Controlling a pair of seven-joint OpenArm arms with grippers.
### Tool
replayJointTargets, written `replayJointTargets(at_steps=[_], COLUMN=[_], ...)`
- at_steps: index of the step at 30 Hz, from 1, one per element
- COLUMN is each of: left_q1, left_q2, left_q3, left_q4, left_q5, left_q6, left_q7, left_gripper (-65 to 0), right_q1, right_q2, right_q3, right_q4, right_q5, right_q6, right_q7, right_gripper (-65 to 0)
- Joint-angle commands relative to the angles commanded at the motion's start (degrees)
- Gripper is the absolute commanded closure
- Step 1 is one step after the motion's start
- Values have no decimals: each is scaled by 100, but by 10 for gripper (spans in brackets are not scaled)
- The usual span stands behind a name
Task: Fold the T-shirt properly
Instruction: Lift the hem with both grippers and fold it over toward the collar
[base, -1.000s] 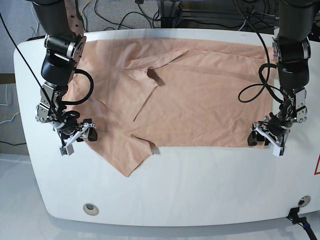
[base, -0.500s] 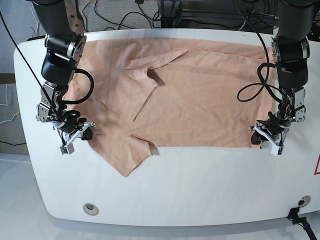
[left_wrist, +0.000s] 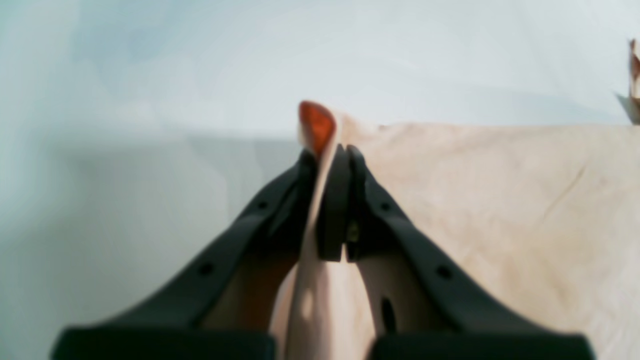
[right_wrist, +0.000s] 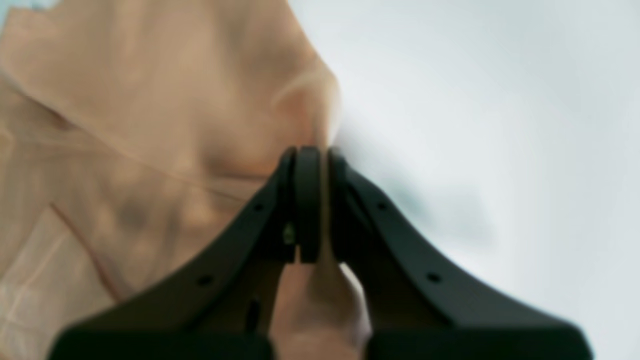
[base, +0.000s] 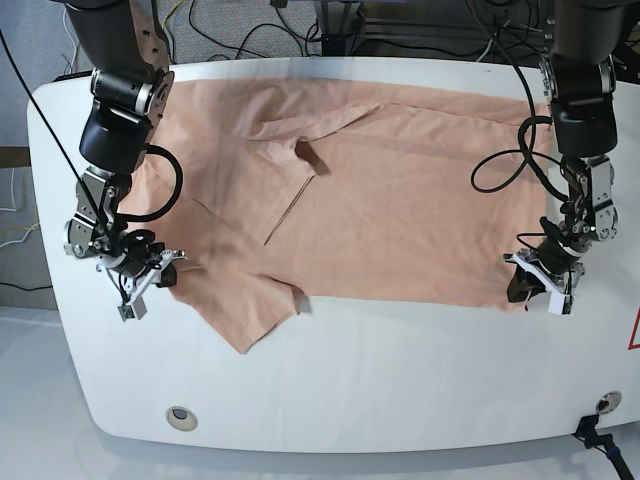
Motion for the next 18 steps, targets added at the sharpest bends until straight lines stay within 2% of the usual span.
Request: replayJointTargets(at_steps=[4,6,10,12,16,18], left_q1=[237,352,563,791,1204,1468], left_q2=[-18,-141,-185,-316,-352,-484], left_q3=[0,0,-26,-105,-141,-141], left_q4=[422,607,879,1178,1662,1908], left_q5=[0,-9,-9,-9,-9,-18], left_q6=[0,0,0,0,0,0], left_q7=[0,0,0,0,0,0], left_gripper=[-3,-3,-3,-3,-4,-4], right_q1=[-97,-220,-484,-651,-1073,-1284], right_q2=[0,0,-9,-97,-123,-246], right_q3=[0,0,0,9,9,9], right_q4=[519,818,1626,2048,2927,3332], right_q5=[0,0,9,9,9,9], right_q6=[0,0,0,0,0,0], right_q7=[-396,-615,-1275,-1530,-2119,-2268], right_gripper=[0,0,0,0,0,0])
